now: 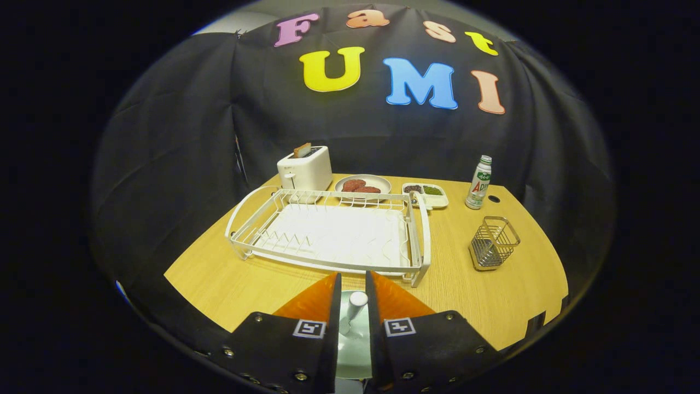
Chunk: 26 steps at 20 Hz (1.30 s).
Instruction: Take the plate from the dish rack, then take the spoon from the basket and place it into the plate.
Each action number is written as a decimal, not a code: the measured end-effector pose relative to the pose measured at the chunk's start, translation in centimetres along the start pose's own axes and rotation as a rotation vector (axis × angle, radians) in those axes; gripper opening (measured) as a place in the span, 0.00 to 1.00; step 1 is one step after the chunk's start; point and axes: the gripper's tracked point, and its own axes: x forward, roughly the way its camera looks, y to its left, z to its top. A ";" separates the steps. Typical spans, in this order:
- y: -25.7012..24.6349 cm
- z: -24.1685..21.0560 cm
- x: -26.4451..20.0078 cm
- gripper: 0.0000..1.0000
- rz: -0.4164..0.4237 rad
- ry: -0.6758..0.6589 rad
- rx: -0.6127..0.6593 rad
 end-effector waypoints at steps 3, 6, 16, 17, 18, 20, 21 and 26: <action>-0.4 0.5 0.2 0.25 -0.008 -0.005 0.004; -0.8 1.5 -0.1 0.25 -0.021 -0.024 0.006; -1.3 4.2 -0.3 0.24 -0.041 -0.076 0.021; -1.5 4.7 -0.5 0.24 -0.046 -0.083 0.021; -1.6 5.3 -0.8 0.25 -0.050 -0.098 0.019; -2.3 7.7 -1.8 0.25 -0.069 -0.151 0.005; -2.6 9.3 -2.4 0.24 -0.078 -0.186 -0.002; -4.6 17.7 -5.6 0.24 -0.142 -0.371 -0.016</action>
